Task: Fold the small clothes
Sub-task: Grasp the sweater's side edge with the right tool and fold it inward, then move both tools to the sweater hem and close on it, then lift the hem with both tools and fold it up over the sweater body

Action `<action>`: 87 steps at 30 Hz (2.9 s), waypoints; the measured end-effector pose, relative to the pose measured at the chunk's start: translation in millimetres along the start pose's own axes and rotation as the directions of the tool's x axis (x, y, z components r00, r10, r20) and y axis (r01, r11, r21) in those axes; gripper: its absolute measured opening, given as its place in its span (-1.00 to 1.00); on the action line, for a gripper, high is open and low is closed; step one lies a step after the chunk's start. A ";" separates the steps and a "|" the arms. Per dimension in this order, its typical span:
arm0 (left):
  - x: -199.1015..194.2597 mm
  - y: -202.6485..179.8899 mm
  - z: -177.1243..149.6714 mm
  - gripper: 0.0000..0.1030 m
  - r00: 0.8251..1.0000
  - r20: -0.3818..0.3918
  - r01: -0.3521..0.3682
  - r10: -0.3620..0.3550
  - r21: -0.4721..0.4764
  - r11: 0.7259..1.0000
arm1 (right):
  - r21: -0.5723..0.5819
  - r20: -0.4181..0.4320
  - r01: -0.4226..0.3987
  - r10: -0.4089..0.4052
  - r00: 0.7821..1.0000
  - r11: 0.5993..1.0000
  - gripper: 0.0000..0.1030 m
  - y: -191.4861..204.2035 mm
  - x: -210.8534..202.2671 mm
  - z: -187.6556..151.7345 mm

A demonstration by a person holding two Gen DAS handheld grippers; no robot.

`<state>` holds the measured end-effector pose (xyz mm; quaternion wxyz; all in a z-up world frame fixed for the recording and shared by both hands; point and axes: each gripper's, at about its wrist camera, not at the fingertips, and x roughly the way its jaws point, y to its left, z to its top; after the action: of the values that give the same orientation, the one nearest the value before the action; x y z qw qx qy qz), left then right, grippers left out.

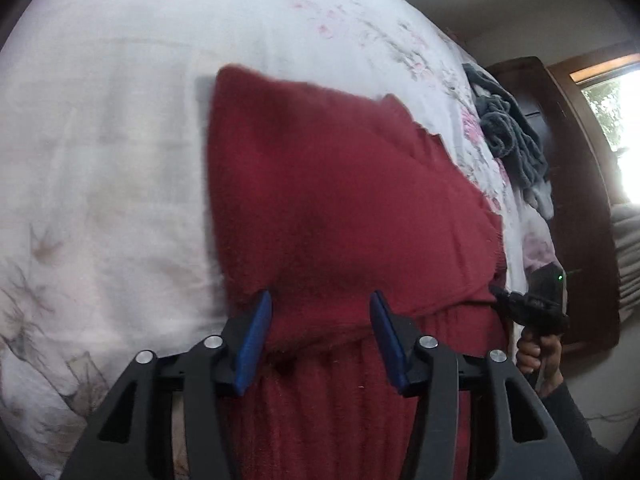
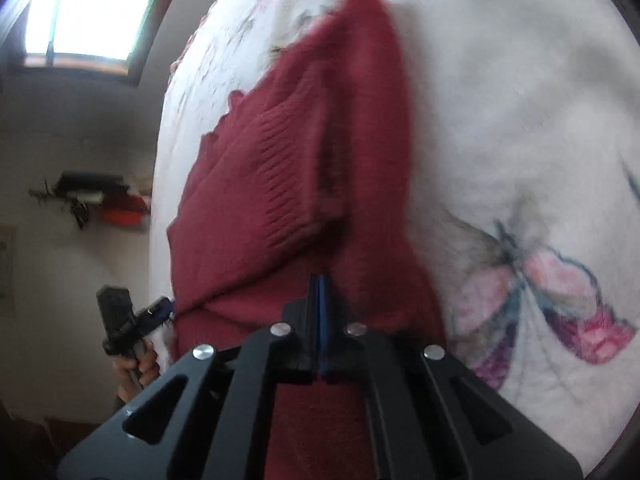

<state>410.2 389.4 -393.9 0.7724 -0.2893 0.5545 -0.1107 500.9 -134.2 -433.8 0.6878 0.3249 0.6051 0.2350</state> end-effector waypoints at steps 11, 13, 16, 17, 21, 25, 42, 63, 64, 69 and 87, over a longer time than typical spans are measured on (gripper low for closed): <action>-104.9 26.7 -171.4 0.37 0.995 -0.100 -0.025 0.024 -0.008 1.000 | 0.009 -0.143 0.052 -0.050 0.988 0.999 -0.05 -21.4 -115.4 -149.6; -122.4 46.2 -211.3 0.37 0.995 -0.099 0.002 -0.009 -0.076 0.997 | 0.057 -0.158 0.069 -0.059 0.986 0.996 -0.03 -39.3 -133.7 -188.8; -129.6 65.4 -265.4 0.37 0.995 -0.098 0.013 -0.031 -0.182 0.983 | 0.126 -0.163 0.083 -0.062 0.985 0.989 -0.01 -58.9 -148.6 -235.8; -126.9 68.1 -282.0 0.37 0.991 -0.111 0.042 -0.068 -0.220 0.975 | 0.149 -0.167 0.072 -0.046 0.985 0.986 -0.01 -63.0 -148.8 -246.8; -121.3 60.3 -313.2 0.37 0.986 -0.140 0.057 -0.091 -0.229 0.972 | 0.174 -0.177 0.051 -0.019 0.984 0.983 0.00 -65.7 -143.6 -285.8; -116.0 50.3 -324.9 0.37 0.979 -0.174 0.071 -0.109 -0.215 0.974 | 0.163 -0.184 0.036 -0.006 0.983 0.986 0.01 -49.1 -130.7 -297.0; -74.9 29.1 -314.7 0.38 0.959 -0.229 0.109 -0.166 -0.241 0.964 | 0.143 -0.211 0.045 -0.014 0.977 0.989 0.04 -41.4 -113.6 -295.1; -79.0 47.7 -332.2 -0.69 0.971 -0.190 0.081 -0.145 -0.312 0.947 | 0.146 -0.217 0.076 -0.043 0.975 0.986 -0.37 -38.3 -120.1 -299.5; -78.9 48.6 -331.6 -0.66 0.969 -0.194 0.083 -0.150 -0.318 0.944 | 0.158 -0.210 0.093 -0.059 0.976 0.983 -0.19 -40.6 -123.6 -298.6; -80.1 44.6 -329.6 -0.09 0.962 -0.197 0.118 -0.188 -0.322 0.939 | 0.209 -0.221 0.079 -0.031 0.975 0.975 -0.05 -52.0 -133.2 -299.8; -118.5 36.1 -332.6 -0.90 0.957 -0.041 0.253 -0.289 -0.374 0.892 | 0.182 -0.138 -0.061 0.087 0.987 0.981 -0.90 -23.3 -140.2 -304.6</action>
<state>55.9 369.1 -392.9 0.6548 -0.4966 0.5556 -0.1261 177.1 -200.9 -372.7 0.6009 0.3892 0.6597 0.2287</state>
